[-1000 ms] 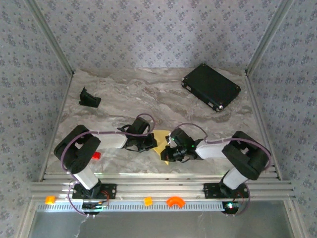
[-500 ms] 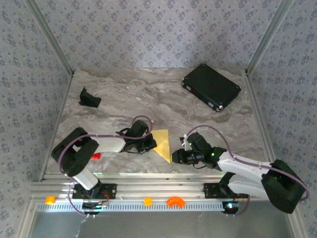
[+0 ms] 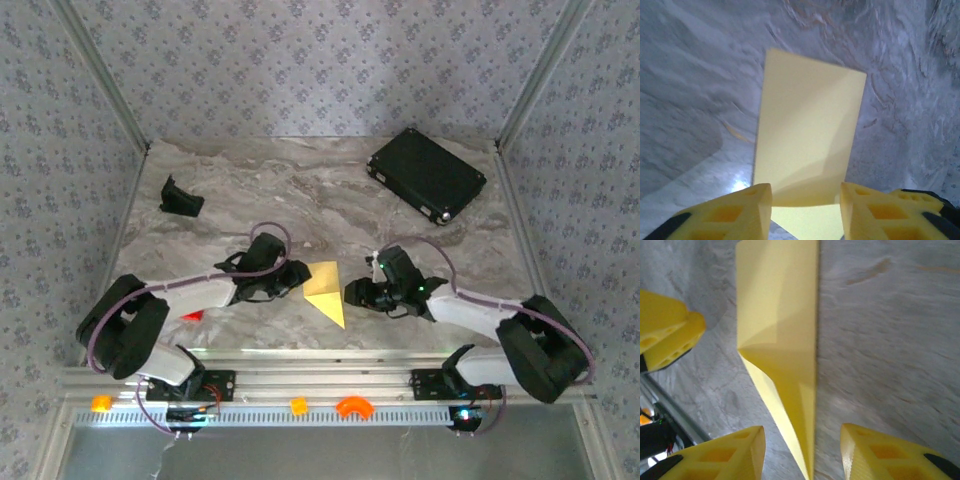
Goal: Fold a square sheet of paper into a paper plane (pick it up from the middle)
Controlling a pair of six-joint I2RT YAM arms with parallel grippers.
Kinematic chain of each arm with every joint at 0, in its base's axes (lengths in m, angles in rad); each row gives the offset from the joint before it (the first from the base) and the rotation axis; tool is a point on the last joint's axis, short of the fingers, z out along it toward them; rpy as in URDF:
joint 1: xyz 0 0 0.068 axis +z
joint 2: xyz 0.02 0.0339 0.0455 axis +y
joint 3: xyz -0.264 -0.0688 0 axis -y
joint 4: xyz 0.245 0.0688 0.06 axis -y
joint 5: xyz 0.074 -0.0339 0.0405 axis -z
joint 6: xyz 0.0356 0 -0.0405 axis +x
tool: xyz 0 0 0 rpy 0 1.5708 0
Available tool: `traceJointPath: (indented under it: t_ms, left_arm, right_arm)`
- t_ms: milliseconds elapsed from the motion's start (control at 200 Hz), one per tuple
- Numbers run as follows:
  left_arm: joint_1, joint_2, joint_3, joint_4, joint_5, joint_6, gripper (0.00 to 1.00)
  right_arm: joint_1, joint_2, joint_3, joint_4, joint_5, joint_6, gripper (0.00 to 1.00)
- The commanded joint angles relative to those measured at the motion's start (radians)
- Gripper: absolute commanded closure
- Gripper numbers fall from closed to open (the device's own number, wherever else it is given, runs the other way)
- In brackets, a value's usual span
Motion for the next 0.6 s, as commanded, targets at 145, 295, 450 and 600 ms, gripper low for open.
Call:
traceJointPath:
  t_ms: [145,295,450,600]
  left_arm:
    - [0.065,-0.033,-0.036,0.010,0.120,0.034,0.52]
    - [0.081,-0.025,-0.045,0.028,0.151,0.030,0.50]
    - [0.099,-0.010,-0.050,0.049,0.184,0.030,0.49]
    - [0.107,0.012,-0.046,0.077,0.227,0.030,0.48]
  right_arm:
    - [0.011,0.151,0.102,0.043,-0.101,-0.064,0.60]
    - [0.006,0.193,0.115,0.059,-0.119,-0.069,0.69]
    - [-0.008,0.197,0.100,0.086,-0.138,-0.065,0.84]
    - [-0.022,0.181,0.078,0.128,-0.174,-0.056,0.93]
